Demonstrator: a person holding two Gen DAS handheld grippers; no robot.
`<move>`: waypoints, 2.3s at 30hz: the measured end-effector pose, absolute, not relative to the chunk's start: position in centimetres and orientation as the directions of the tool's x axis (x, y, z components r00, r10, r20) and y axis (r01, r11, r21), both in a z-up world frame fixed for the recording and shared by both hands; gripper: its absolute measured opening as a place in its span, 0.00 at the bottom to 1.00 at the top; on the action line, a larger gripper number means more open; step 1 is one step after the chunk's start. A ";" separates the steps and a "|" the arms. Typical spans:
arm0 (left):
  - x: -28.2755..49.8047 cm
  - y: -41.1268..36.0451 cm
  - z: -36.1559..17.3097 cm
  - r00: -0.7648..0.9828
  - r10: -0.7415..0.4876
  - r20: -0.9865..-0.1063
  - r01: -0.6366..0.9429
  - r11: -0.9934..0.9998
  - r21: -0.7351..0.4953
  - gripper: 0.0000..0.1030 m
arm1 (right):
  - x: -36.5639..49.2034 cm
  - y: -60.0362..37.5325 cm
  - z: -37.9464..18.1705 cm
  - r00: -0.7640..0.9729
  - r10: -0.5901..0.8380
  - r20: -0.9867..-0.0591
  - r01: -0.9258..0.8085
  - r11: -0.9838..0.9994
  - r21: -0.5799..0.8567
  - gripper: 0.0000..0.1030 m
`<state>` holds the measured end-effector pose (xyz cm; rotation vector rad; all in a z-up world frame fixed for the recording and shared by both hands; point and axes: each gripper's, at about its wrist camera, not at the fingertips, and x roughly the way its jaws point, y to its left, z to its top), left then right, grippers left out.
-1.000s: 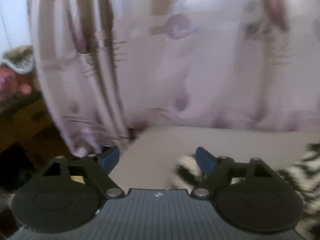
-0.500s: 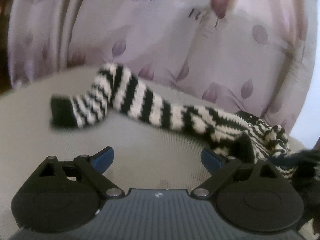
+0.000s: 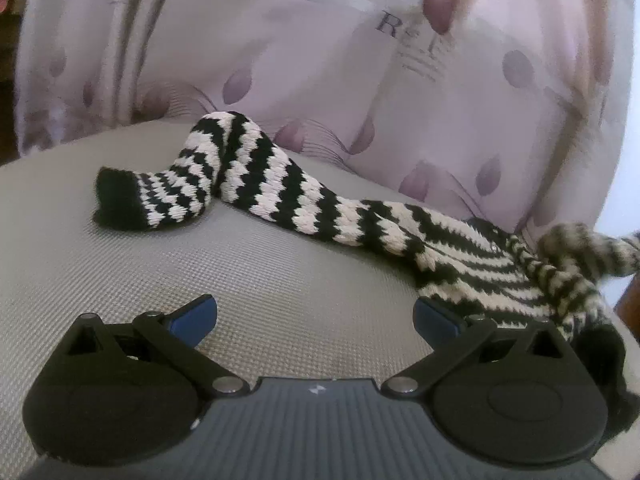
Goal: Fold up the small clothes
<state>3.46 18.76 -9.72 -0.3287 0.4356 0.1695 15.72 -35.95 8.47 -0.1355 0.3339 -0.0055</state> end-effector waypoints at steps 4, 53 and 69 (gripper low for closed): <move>3.8 17.6 -9.4 0.890 0.051 -0.453 -0.167 0.961 -0.220 1.00 | 17.0 -45.8 8.1 0.910 -0.227 -0.347 0.196 0.973 -0.123 0.10; 5.3 10.9 -9.8 0.721 -0.405 -0.562 0.164 0.888 -0.430 0.61 | 0.2 -43.5 -8.6 0.885 0.259 -0.387 0.085 0.728 0.680 0.12; 6.7 7.7 -12.0 0.694 -0.532 -0.485 0.252 0.811 -0.528 0.11 | 9.5 -38.4 -8.6 0.755 0.374 -0.538 -0.085 0.870 0.486 0.28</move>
